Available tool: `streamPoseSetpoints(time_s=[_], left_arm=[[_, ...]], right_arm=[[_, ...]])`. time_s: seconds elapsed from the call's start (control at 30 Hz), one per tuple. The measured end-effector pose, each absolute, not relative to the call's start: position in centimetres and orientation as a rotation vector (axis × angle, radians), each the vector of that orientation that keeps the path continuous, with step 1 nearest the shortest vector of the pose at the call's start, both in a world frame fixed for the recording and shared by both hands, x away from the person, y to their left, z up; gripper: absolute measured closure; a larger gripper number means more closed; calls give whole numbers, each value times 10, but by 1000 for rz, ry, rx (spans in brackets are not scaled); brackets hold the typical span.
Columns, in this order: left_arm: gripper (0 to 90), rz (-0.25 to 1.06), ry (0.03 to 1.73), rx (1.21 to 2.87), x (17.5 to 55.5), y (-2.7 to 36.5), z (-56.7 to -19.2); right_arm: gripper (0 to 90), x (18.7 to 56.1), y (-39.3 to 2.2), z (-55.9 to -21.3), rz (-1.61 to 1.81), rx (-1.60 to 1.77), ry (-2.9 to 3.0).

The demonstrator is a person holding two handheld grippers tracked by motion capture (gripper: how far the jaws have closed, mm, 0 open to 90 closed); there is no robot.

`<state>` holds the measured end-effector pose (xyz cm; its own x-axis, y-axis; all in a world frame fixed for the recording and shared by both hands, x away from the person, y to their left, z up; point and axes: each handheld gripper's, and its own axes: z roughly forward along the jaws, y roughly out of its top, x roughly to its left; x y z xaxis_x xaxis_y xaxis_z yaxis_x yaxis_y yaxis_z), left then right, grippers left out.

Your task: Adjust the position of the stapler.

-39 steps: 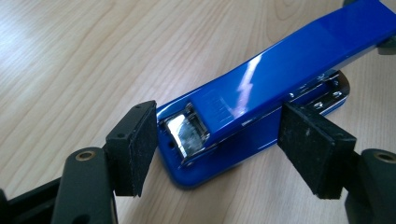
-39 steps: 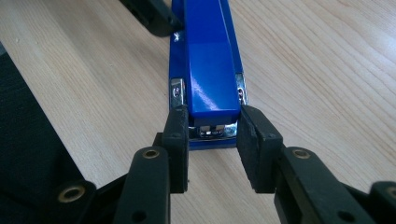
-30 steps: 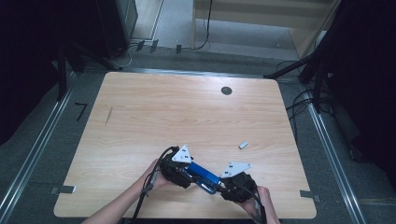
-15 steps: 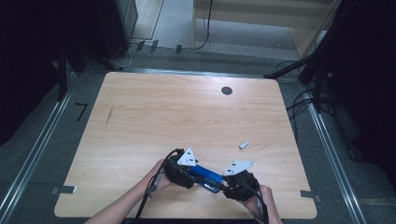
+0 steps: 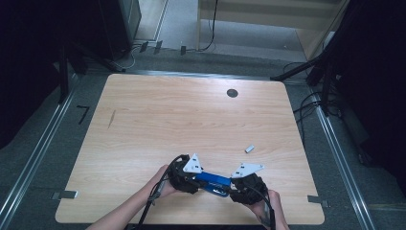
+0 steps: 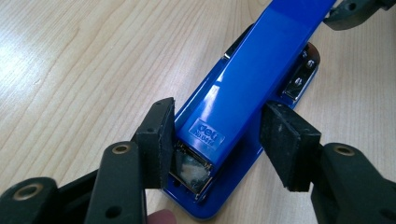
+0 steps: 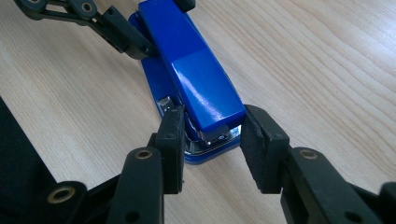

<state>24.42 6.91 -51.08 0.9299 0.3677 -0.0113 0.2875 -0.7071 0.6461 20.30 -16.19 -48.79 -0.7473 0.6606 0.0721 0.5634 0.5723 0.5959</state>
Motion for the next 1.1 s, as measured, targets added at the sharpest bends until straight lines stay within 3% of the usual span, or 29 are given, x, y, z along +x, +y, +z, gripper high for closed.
streamPoseSetpoints(time_s=[1.1], left_arm=[[569, 173, 494, 2476, 235, 73, -504]], right_arm=[[553, 215, -154, -491, 938, 1022, 2638]])
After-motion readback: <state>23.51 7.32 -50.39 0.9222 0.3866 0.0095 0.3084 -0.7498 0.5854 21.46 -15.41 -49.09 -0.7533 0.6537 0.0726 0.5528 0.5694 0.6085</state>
